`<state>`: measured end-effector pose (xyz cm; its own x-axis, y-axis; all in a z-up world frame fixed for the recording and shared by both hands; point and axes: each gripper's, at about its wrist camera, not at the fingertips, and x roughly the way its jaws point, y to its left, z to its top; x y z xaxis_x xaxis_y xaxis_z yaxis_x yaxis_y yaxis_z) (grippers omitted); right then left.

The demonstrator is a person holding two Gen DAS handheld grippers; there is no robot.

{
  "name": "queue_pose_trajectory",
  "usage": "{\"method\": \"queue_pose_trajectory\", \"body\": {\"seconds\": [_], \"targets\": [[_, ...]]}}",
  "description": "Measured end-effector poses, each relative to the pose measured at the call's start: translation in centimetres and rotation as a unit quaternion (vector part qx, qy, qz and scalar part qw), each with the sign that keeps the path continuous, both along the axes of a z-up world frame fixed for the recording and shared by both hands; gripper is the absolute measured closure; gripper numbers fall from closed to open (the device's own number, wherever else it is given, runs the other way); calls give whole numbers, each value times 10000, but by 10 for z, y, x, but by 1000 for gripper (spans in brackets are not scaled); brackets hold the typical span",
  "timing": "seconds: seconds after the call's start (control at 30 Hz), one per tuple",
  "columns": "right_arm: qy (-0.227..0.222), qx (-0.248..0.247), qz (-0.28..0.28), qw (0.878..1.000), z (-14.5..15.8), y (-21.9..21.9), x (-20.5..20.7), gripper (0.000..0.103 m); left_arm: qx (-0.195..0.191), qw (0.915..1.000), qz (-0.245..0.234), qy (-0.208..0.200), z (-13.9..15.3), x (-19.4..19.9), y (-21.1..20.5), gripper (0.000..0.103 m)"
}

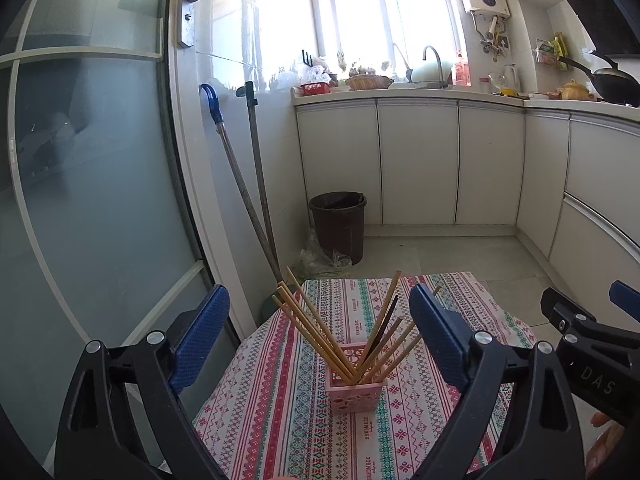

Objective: Organize utensils

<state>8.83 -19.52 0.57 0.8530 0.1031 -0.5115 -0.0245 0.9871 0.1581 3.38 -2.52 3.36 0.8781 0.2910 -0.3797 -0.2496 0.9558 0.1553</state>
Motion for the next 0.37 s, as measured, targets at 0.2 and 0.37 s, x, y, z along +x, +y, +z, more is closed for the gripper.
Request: {"method": "queue_pose_trajectory", "body": {"seconds": [0.2, 0.37], "targets": [[51, 6, -25, 10000, -2, -2, 2, 7, -117, 9998, 123, 99, 0, 3, 5, 7], [71, 28, -32, 10000, -3, -3, 4, 7, -145, 9998, 122, 109, 1, 1, 4, 7]]}}
